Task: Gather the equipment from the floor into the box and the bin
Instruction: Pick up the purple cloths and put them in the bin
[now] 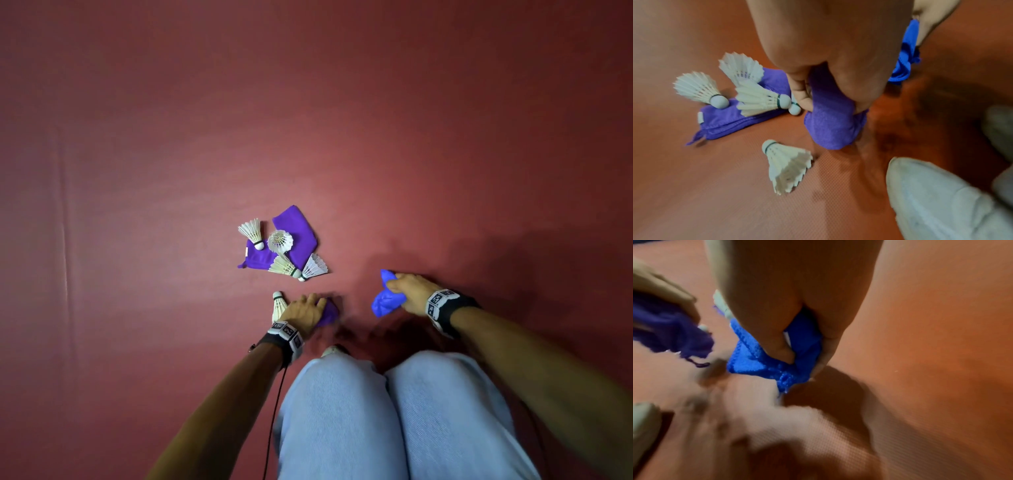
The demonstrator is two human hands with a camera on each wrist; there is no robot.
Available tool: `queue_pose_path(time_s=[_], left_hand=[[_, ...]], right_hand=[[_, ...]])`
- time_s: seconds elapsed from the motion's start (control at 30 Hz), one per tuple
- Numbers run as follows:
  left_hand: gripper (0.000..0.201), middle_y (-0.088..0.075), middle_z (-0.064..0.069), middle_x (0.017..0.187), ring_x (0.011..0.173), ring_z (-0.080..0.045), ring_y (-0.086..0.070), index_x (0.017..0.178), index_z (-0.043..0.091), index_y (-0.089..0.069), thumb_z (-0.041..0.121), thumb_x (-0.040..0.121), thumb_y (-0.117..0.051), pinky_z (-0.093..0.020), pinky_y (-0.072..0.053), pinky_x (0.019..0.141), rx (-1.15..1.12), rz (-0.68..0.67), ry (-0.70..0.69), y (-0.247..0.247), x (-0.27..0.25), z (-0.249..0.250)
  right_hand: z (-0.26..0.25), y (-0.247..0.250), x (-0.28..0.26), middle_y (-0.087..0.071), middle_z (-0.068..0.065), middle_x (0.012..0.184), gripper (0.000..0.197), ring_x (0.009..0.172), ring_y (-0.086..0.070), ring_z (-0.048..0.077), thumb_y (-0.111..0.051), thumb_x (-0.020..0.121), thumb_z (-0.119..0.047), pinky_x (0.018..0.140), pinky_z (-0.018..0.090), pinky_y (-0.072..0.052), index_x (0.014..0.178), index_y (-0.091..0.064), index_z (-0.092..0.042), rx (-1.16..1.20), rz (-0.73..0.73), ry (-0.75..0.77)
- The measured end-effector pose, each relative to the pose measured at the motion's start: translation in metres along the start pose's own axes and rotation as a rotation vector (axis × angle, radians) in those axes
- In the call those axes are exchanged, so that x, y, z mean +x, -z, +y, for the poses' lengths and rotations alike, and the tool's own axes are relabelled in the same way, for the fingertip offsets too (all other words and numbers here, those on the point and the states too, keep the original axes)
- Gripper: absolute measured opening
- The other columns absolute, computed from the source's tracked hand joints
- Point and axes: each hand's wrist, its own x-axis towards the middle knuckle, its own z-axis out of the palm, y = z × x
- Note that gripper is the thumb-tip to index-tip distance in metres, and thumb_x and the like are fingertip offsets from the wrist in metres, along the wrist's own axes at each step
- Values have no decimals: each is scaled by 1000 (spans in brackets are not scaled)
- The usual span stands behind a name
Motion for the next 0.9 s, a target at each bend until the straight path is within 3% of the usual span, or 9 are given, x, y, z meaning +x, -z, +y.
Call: queue_pose_path(time_s=[0.07, 0.1, 0.2, 0.33, 0.47, 0.57, 0.67, 0.8, 0.9], left_hand=[[56, -49, -11, 138, 119, -34, -57, 150, 17, -35, 25, 99, -57, -59, -40, 104, 4, -11, 16, 24, -25, 1], [54, -52, -9, 133, 115, -32, -59, 146, 20, -38, 29, 97, -59, -60, -39, 104, 10, -20, 16, 39, -39, 1], [57, -54, -10, 129, 112, -33, -61, 139, 20, -44, 36, 90, -67, -49, -42, 103, -27, -41, 4, 78, -76, 0], [52, -52, -9, 133, 123, -33, -52, 136, 19, -51, 38, 90, -65, -41, -48, 91, -47, 13, -25, 155, -151, 10], [52, -46, -11, 137, 116, -39, -59, 134, 17, -54, 28, 86, -69, -43, -52, 81, -169, 74, -1, 241, -229, 30], [56, -58, -12, 129, 109, -40, -65, 140, 18, -52, 22, 87, -68, -42, -54, 83, -303, 136, -7, 313, -286, 47], [42, -66, -15, 106, 99, -41, -67, 124, 13, -56, 13, 83, -66, -37, -49, 74, -384, 235, -62, 384, -343, 66], [27, -69, -8, 98, 88, -42, -66, 103, 17, -49, 20, 79, -58, -40, -53, 69, -557, 458, -138, 468, -420, 86], [40, -72, 2, 101, 88, -39, -66, 119, 17, -50, 11, 80, -59, -33, -51, 71, -689, 655, -142, 522, -479, 94]], right_hand=[[-3, 16, -26, -48, 15, 154, 47, 142, -46, 35, -58, 98, -10, 116, 40, -34, 145, -55, -11, 123, 18, -151], [-6, 28, -43, -47, 15, 153, 54, 141, -46, 36, -59, 96, -9, 115, 39, -35, 149, -50, -15, 197, 38, -193], [-22, 61, -94, -61, 10, 125, 57, 114, -61, 32, -63, 82, -5, 93, 32, -46, 133, -54, -29, 314, 142, -186], [-54, 104, -185, -67, 12, 109, 32, 108, -60, 29, -71, 76, 1, 79, 18, -39, 102, -70, -18, 460, 312, -298], [-100, 166, -282, -59, 10, 98, 37, 92, -56, 28, -86, 67, -16, 75, 24, -36, 81, -53, -22, 604, 468, -416], [-140, 221, -359, -58, 7, 85, 41, 79, -55, 26, -91, 67, -35, 72, 31, -45, 67, -54, -18, 720, 662, -451], [-180, 279, -436, -63, 2, 84, 38, 70, -61, 25, -89, 73, -43, 67, 31, -50, 72, -67, -12, 901, 822, -469], [-221, 348, -526, -65, 2, 92, 21, 69, -61, 14, -85, 79, -18, 61, 17, -49, 86, -65, -13, 1081, 945, -382], [-250, 393, -581, -65, 10, 96, 32, 70, -71, 16, -69, 78, 1, 62, 30, -60, 91, -55, -24, 1189, 1057, -294]])
